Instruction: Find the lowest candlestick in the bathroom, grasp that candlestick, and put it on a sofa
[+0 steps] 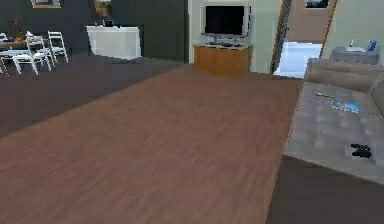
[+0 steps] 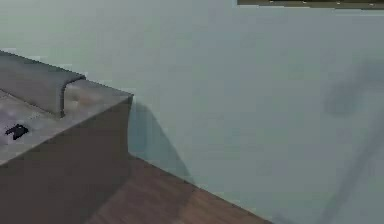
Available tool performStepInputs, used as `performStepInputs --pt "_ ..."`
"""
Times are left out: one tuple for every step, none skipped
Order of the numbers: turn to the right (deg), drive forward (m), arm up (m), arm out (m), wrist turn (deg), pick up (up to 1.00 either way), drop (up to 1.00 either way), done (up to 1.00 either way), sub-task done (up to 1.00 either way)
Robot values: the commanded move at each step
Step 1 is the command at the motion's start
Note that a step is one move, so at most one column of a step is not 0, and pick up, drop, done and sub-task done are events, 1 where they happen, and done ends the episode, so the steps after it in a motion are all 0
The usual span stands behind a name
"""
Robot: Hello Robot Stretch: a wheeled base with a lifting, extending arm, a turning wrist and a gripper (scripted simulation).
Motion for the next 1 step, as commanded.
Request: performStepInputs --pt "-45.0 0.0 0.0 0.0 0.0 0.0 0.0 0.0 0.0"
